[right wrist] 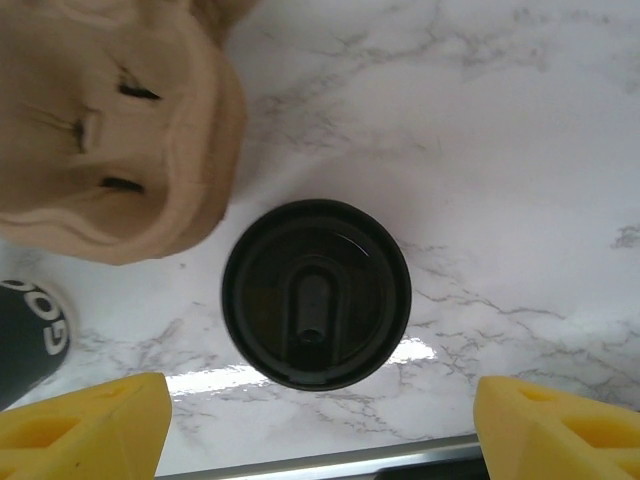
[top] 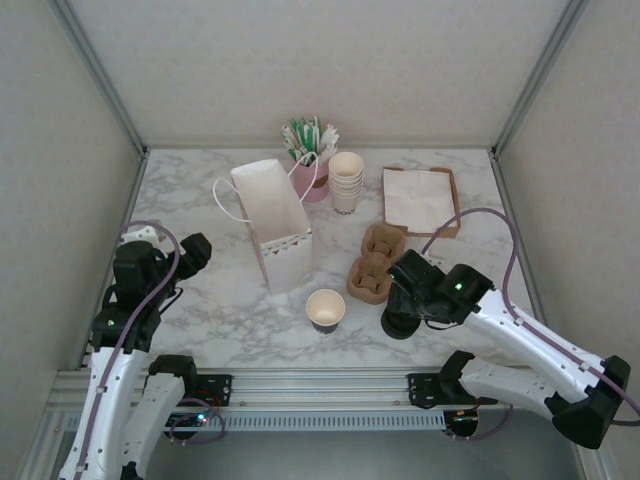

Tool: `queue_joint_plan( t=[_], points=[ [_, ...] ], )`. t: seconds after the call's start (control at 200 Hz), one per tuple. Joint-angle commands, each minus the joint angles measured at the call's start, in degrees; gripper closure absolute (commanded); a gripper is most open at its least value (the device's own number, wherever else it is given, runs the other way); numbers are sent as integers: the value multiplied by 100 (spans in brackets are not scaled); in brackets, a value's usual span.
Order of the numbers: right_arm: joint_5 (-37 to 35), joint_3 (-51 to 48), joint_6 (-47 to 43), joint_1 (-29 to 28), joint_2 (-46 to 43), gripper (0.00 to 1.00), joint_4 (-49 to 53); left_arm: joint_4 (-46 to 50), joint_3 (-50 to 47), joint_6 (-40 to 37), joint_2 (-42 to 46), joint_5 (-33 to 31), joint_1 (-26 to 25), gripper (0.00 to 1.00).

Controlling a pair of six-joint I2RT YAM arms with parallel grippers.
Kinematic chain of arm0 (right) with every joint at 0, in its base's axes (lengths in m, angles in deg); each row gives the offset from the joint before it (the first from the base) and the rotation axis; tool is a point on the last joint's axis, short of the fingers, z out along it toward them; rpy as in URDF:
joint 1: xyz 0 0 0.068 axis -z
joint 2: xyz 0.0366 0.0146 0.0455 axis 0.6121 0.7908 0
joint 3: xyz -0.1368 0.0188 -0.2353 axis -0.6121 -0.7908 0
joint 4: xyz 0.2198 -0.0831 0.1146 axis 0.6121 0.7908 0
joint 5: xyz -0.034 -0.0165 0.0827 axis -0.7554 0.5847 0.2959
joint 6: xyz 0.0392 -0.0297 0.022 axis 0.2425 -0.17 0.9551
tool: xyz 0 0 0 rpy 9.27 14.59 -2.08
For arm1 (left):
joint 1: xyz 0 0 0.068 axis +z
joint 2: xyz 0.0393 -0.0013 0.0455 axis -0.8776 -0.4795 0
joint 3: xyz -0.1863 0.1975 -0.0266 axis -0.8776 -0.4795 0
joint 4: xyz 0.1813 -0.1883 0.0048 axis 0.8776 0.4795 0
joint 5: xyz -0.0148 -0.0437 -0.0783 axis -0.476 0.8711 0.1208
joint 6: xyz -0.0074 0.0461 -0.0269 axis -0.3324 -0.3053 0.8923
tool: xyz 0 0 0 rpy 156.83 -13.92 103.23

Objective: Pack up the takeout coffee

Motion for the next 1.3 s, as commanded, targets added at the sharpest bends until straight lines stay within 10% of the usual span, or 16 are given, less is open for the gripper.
queue_joint_plan(
  t=[0.0,1.296],
  points=[
    [182,-182,46,141,88,20,-179,99,23,11,21,-7,32,13],
    [518,-1205,91,402,720,17,-1327,151,46,8,-72,68,30,11]
  ],
)
